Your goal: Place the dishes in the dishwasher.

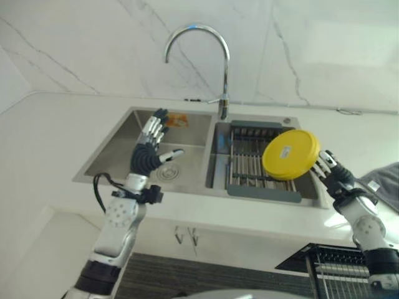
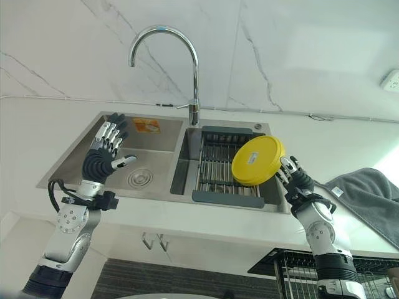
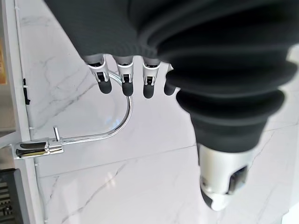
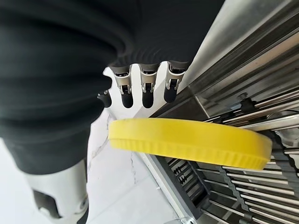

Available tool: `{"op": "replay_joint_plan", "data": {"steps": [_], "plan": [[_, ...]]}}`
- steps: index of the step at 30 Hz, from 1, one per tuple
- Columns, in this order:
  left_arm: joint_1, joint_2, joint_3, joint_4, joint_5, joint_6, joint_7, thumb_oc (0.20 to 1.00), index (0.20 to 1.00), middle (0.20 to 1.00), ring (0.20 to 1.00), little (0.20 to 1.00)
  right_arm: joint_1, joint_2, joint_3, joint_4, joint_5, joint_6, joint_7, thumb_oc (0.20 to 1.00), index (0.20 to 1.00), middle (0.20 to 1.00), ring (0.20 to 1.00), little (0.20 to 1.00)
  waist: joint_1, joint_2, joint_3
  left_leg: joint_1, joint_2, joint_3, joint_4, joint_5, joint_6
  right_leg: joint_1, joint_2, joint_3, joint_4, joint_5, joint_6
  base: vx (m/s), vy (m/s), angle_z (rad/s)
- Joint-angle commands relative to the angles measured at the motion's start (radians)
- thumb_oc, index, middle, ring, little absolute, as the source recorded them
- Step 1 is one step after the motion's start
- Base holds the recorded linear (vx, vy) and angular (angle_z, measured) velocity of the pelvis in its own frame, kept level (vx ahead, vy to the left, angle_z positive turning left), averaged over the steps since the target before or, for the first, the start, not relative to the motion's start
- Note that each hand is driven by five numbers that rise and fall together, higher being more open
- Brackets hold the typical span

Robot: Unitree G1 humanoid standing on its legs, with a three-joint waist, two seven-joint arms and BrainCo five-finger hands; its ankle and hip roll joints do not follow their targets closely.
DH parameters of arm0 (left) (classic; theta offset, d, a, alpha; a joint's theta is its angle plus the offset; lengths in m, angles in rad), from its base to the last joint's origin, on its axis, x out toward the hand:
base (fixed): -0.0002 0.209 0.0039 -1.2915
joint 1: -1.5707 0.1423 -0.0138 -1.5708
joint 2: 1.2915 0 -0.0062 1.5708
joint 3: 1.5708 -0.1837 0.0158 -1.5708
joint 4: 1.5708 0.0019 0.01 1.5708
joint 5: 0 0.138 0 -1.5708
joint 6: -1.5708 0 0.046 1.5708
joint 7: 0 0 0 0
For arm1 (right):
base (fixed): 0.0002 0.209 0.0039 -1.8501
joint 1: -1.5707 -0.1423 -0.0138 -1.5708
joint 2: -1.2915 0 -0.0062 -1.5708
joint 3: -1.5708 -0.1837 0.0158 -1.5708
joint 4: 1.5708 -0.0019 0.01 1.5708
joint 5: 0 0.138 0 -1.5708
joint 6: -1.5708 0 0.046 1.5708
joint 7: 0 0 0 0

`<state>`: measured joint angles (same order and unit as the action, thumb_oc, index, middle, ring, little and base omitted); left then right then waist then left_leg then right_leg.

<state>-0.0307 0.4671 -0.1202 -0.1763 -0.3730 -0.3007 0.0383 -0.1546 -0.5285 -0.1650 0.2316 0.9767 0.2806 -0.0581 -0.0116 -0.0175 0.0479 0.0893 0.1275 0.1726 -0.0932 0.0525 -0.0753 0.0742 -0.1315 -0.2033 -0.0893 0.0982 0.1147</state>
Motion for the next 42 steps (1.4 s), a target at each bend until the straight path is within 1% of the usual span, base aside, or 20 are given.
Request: {"op": "replay_joint_plan", "data": {"steps": [1,8,12,16,26,42], "plan": [[-0.068,0.042,0.005,0.009,-0.01,-0.025,0.009,1.0,1.0,1.0,1.0,1.0,-0.132,-0.059,-0.012,0.052,0.031,-0.016,0.035,1.0,1.0,1.0,1.0,1.0,0.033,-0.023,0.009,0.048,0.013,-0.007,0.006,-0.13,0.004,0.041,-0.002,-0.028,0.002,-0.103,0.011,0.0,0.0,0.0],[-0.067,0.045,0.007,0.01,-0.011,-0.022,0.011,1.0,1.0,1.0,1.0,1.0,-0.141,-0.07,-0.005,0.062,0.026,-0.009,0.039,1.0,1.0,1.0,1.0,1.0,0.037,-0.024,0.012,0.049,0.01,-0.01,0.006,-0.13,0.005,0.044,-0.003,-0.031,0.002,-0.105,0.011,0.0,0.001,0.01],[-0.063,0.048,0.008,0.007,-0.015,-0.022,0.013,1.0,1.0,1.0,1.0,1.0,-0.141,-0.074,-0.004,0.069,0.006,-0.016,0.04,1.0,1.0,1.0,1.0,1.0,0.04,-0.024,0.012,0.05,0.009,-0.013,0.006,-0.131,0.006,0.046,-0.003,-0.031,0.002,-0.105,0.011,0.0,0.0,0.0],[-0.063,0.048,0.008,0.003,-0.013,-0.016,0.016,1.0,1.0,1.0,1.0,1.0,-0.149,-0.081,0.003,0.071,0.002,0.011,0.039,1.0,1.0,1.0,1.0,1.0,0.042,-0.025,0.014,0.05,0.007,-0.015,0.006,-0.132,0.006,0.047,-0.003,-0.029,0.002,-0.105,0.011,0.0,0.0,0.0],[-0.075,0.055,0.003,0.006,-0.018,-0.005,0.021,1.0,1.0,1.0,1.0,1.0,-0.181,-0.103,0.019,0.119,0.008,0.035,0.045,1.0,1.0,1.0,1.0,1.0,0.05,-0.028,0.014,0.05,0.003,-0.022,0.006,-0.131,0.006,0.051,-0.003,-0.033,0.002,-0.106,0.01,0.0,0.0,0.0],[-0.088,0.062,-0.004,0.014,-0.029,0.004,0.027,1.0,1.0,1.0,1.0,1.0,-0.244,-0.138,0.048,0.216,0.01,0.049,0.052,1.0,1.0,1.0,1.0,1.0,0.067,-0.032,0.016,0.05,0.001,-0.027,0.006,-0.132,0.006,0.057,-0.005,-0.046,0.002,-0.107,0.007,-0.01,0.003,0.03]]}}
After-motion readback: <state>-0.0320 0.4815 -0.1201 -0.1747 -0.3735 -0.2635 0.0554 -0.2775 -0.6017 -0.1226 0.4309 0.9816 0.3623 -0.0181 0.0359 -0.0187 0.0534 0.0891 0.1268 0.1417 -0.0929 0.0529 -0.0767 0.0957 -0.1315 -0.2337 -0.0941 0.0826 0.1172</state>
